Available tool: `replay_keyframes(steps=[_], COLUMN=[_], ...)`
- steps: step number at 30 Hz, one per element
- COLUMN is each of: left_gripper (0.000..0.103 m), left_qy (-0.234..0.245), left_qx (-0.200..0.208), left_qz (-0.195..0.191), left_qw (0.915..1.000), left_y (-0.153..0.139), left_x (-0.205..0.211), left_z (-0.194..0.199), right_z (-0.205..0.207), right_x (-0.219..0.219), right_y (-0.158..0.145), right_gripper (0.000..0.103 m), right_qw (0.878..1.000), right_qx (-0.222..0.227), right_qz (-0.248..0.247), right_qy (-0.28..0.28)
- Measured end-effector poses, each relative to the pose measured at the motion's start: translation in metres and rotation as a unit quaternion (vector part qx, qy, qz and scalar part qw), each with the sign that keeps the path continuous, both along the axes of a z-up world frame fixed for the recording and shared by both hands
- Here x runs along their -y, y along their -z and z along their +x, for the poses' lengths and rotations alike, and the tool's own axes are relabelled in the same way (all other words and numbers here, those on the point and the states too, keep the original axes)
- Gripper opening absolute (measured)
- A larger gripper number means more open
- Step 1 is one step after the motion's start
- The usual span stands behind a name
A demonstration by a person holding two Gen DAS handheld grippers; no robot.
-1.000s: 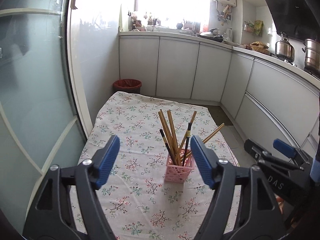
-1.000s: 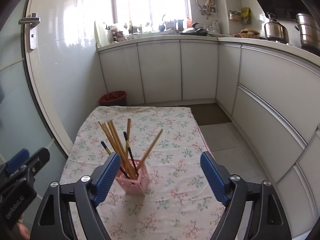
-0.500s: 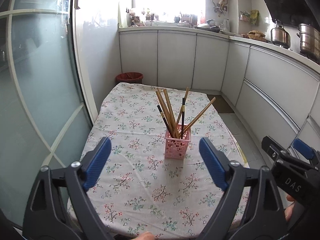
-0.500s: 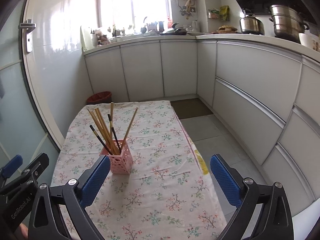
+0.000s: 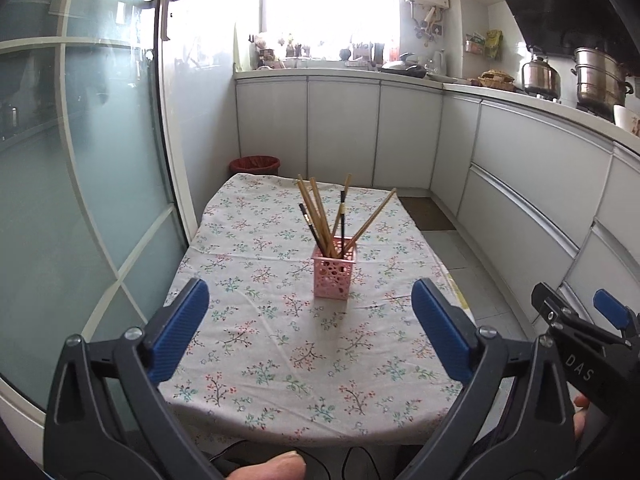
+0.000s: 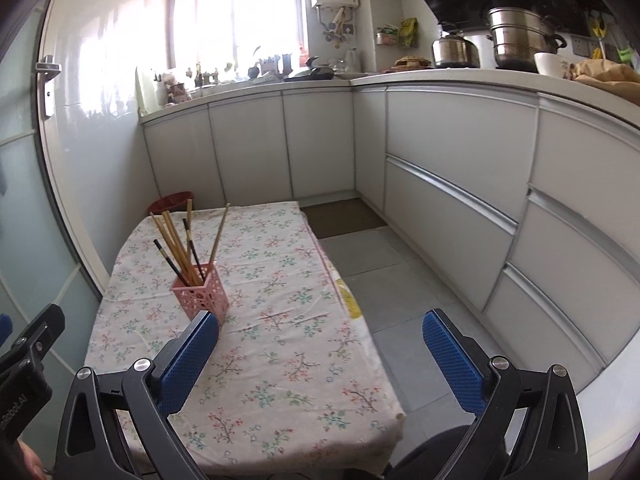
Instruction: Organize utensils
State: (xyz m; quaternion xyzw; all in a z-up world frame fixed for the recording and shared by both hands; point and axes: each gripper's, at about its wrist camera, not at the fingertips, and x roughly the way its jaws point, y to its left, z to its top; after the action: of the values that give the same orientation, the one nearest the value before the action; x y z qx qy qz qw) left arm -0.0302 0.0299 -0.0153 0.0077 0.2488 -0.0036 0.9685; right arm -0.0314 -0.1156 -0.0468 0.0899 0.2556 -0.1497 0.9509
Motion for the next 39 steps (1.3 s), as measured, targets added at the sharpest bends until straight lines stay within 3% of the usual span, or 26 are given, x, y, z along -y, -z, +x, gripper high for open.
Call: replay_keyframes(steps=[14, 39], left_gripper=[0.102, 0.102], left_qy=[-0.001, -0.003], left_qx=[0.02, 0.022], left_qz=[-0.015, -0.017], left_qw=[0.9997, 0.9996], left_y=[-0.015, -0.017], left_x=[0.008, 0.005], left_z=[-0.031, -0.033], right_z=[-0.042, -0.042], right_x=[0.003, -0.003], right_y=[-0.023, -0.026], right_gripper=[0.103, 0.103], right_qw=[0.999, 1.0], right_qx=[0.033, 0.03], right_qz=[0.001, -0.002], right_qy=[0.009, 0.001])
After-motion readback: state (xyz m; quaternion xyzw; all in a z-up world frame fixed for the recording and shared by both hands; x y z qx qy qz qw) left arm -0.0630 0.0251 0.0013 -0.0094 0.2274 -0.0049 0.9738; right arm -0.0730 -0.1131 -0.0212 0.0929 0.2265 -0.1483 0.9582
